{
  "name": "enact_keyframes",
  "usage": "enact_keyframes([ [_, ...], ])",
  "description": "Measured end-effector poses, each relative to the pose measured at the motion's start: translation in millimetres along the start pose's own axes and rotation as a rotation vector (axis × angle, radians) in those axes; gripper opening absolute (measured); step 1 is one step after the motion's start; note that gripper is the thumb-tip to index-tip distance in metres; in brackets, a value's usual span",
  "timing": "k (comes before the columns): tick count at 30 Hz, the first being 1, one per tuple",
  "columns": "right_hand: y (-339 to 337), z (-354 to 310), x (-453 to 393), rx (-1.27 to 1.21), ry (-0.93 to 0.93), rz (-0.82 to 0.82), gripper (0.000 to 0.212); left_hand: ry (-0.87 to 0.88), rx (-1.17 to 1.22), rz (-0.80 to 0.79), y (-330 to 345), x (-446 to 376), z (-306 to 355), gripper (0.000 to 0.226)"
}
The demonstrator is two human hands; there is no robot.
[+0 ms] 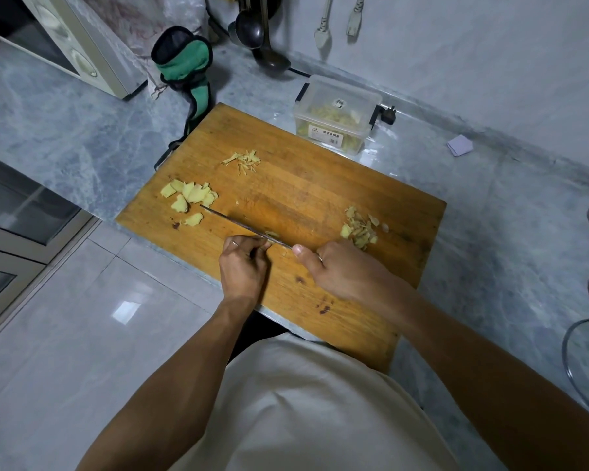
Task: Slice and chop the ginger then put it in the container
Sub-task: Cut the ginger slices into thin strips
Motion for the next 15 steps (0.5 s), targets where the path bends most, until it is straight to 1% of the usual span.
enact_keyframes([
  [4, -0.7, 1.1, -1.5, -0.009, 0.003, -0.007, 0.063, 0.001, 0.005, 0.008, -0.2, 0.5, 1.7, 0.007],
  [10, 14.4, 6.8, -10.2, 0.057, 0.033, 0.013, 0.06, 0.015, -0.012, 0.011, -1.7, 0.6, 6.0, 0.011],
  [15, 18.4, 9.3, -10.2, 0.031, 0.026, 0.025, 0.059, 0.012, -0.039, -0.005, -2.1, -0.1, 5.3, 0.011],
])
Point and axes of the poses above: each hand's wrist, its own x-axis away from the middle knuckle, its own y-axis out of the palm, z = x × y, the point moved 8 cm from there along -x, towards the middle knuckle, and after that the axes turned 12 degrees about x, right-handed, at the moved point
